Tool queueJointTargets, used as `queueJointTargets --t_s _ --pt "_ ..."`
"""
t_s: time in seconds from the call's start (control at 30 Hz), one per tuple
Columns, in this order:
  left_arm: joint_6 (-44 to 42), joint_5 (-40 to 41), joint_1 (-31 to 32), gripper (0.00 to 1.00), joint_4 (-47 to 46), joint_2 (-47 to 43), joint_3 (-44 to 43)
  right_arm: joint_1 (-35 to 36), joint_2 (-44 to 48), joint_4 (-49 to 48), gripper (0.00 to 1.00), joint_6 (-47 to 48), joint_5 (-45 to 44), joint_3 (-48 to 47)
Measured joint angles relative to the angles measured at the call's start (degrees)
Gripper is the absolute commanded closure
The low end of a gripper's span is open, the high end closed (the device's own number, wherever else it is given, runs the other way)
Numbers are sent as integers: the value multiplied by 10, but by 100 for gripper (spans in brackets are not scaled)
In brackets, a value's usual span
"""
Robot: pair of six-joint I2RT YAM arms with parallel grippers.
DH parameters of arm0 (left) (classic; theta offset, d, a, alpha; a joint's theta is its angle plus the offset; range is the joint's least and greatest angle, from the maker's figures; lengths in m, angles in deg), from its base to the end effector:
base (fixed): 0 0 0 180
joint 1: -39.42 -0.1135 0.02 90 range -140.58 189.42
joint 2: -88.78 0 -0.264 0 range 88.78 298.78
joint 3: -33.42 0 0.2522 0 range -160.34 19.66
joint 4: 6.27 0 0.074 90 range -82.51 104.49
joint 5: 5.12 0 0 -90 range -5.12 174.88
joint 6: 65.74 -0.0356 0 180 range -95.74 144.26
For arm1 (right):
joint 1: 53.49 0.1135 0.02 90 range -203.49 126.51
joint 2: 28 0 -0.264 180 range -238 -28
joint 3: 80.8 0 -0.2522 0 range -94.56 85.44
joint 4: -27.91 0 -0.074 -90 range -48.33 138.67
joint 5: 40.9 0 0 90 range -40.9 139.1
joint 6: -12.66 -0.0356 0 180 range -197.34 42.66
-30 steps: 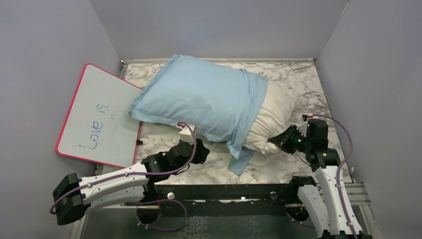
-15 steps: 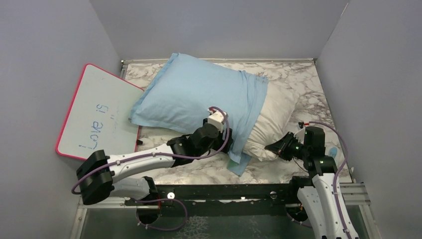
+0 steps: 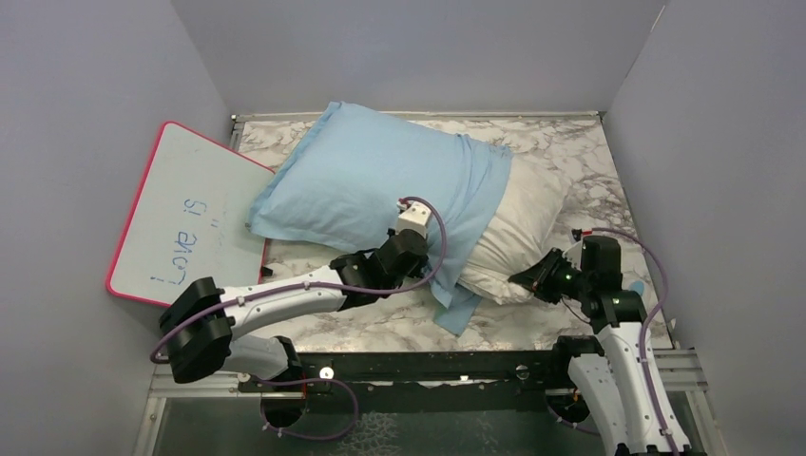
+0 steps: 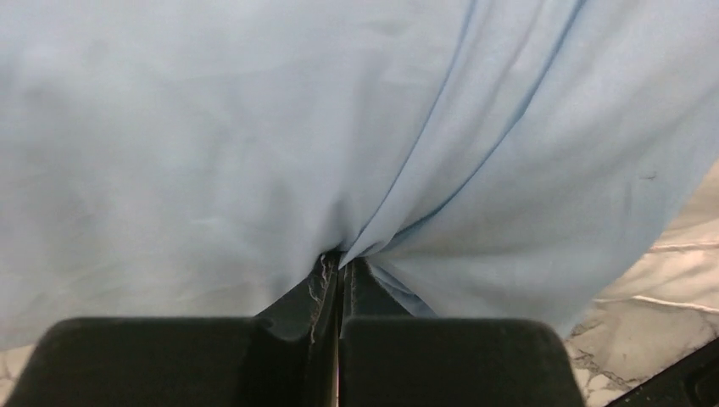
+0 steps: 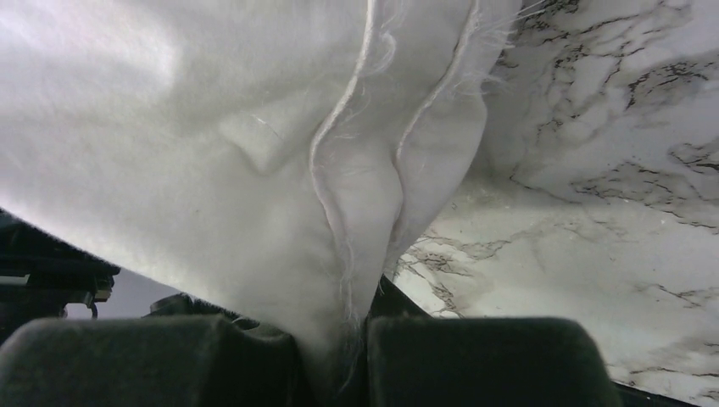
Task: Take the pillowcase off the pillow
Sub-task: Remove the pillow from the pillowcase.
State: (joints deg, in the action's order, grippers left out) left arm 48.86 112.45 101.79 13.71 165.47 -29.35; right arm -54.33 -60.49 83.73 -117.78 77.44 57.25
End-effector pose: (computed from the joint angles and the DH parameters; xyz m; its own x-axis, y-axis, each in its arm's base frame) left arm 0.1498 -0.2507 0.2509 -0.4879 0.1365 -0.8621 0.4444 0.8889 -0.1108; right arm 0.1190 0.0152 0.2205 -0.7548 0.5820 -0.3024 0.2299 0.6666 0.7091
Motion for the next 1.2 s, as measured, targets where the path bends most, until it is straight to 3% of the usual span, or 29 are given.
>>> queueJointTargets --t_s 0.33,0.43,0.5,0.6,0.77,1.0,1.2 --pt "63 -26 -125 99 26 -153 103 7 -55 6 100 -2 -20 -52" --pt "56 -67 -143 85 14 -178 125 8 -54 6 99 -2 -20 -56" --pt "45 -93 -150 65 5 -186 139 8 -55 8 100 0 -27 -56" --pt "31 -137 -162 46 -9 -192 159 7 -54 10 99 2 -38 -56" --pt "33 -200 -166 28 -8 -191 166 3 -47 11 99 7 -52 -56" --pt "78 -271 -167 22 -26 -197 213 3 -45 10 99 6 -49 -56" --pt "129 -294 -167 19 -94 -192 275 3 -47 9 99 6 -37 -55"
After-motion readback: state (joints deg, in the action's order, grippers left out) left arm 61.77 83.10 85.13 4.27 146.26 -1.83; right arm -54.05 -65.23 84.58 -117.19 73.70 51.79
